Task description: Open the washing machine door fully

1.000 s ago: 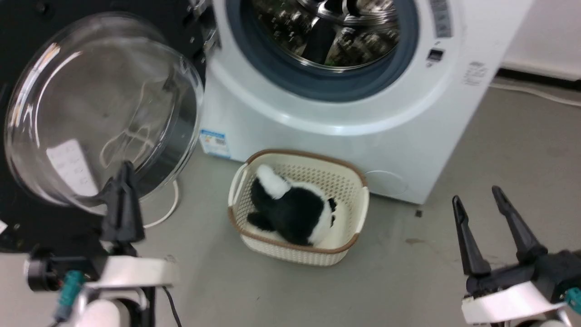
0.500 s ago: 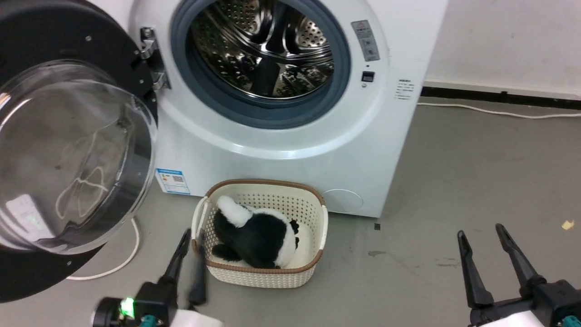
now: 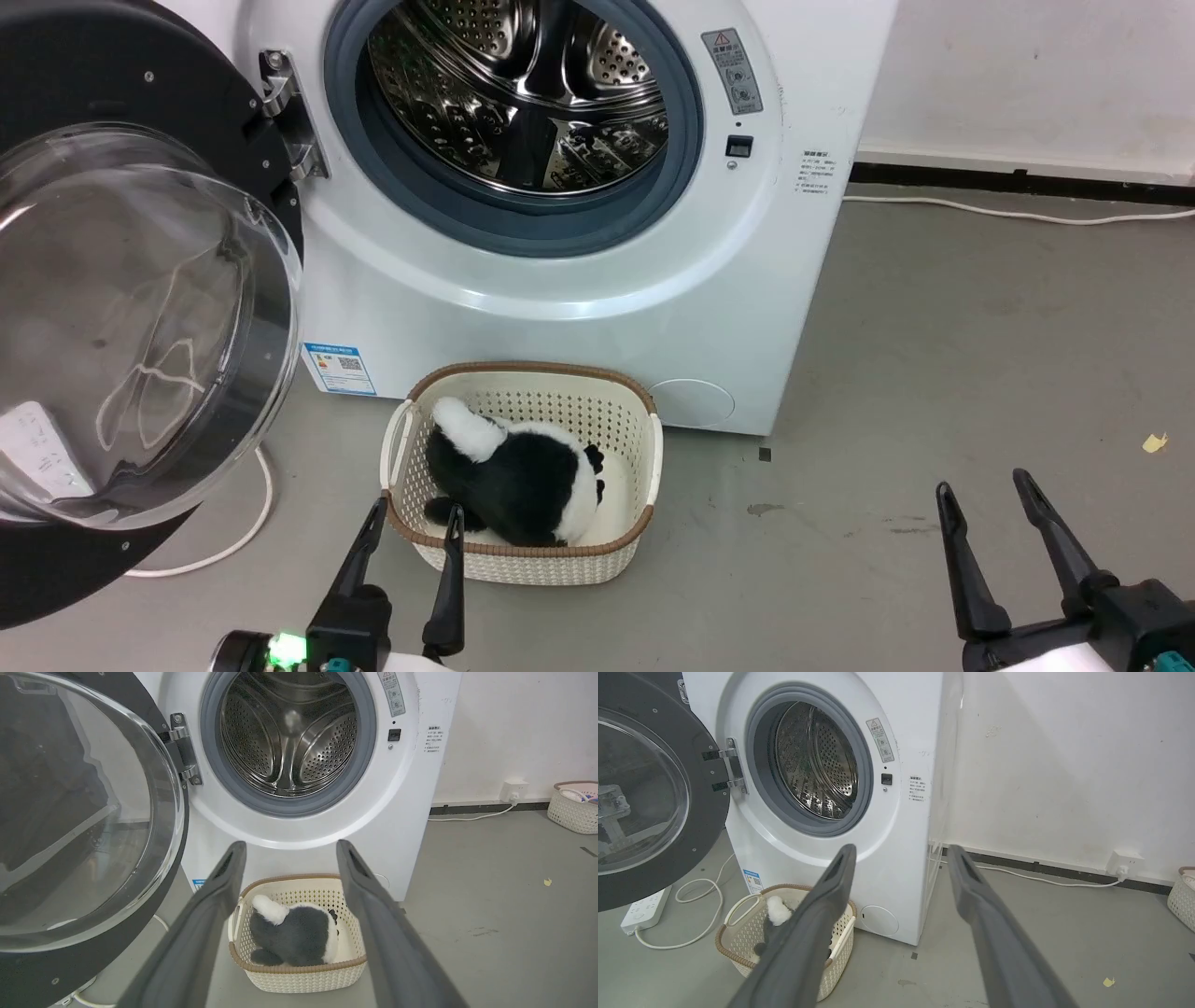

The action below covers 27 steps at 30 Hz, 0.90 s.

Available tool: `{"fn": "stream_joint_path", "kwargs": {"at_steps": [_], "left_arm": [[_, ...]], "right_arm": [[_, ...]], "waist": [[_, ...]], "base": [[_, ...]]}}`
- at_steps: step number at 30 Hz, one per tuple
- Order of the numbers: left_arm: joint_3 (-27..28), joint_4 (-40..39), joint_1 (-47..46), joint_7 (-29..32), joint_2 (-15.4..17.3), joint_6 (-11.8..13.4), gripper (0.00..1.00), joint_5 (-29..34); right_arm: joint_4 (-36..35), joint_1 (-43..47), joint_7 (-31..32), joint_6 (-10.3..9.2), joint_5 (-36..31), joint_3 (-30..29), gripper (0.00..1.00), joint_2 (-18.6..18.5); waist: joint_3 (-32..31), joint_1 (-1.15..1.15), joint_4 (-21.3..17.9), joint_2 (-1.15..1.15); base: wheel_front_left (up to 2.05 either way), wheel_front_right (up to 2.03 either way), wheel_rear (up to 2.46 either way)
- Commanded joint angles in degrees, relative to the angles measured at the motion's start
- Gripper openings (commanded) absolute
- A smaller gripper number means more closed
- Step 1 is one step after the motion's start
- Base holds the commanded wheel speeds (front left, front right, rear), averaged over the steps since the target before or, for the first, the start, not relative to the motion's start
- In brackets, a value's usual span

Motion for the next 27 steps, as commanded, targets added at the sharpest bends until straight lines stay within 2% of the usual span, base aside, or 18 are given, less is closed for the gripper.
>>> {"fn": "stream_joint_path", "kwargs": {"at_steps": [1,14,15,27], "left_arm": [[-0.2,0.33,0.34,-0.25,-0.1,0.47,1.0,0.33],[-0.45,0.25,-0.1,-0.25,0.16,0.92,1.0,-0.26],[-0.53,0.39,-0.03,0.01,0.11,0.76,0.0,-0.18],[-0.01,0.11,-0.18,1.02,0.02,0.51,0.0,-0.12]], "right_arm": [[0.15,0.34,-0.25,0.05,0.5,0.14,1.0,0.34],[0.02,0.07,-0.25,0.05,0.8,0.39,1.0,0.34],[0.12,-0.01,0.02,0.0,0.3,0.43,0.0,0.03],[0.18,-0.33,0.98,0.0,0.13,0.71,0.0,0.04]], "waist": [[0.02,0.0,-0.01,0.0],[0.37,0.0,-0.04,0.0],[0.38,0.0,-0.04,0.0],[0.33,0.0,-0.04,0.0]], "base": [[0.0,0.0,0.0],[0.0,0.0,0.0],[0.0,0.0,0.0],[0.0,0.0,0.0]]}}
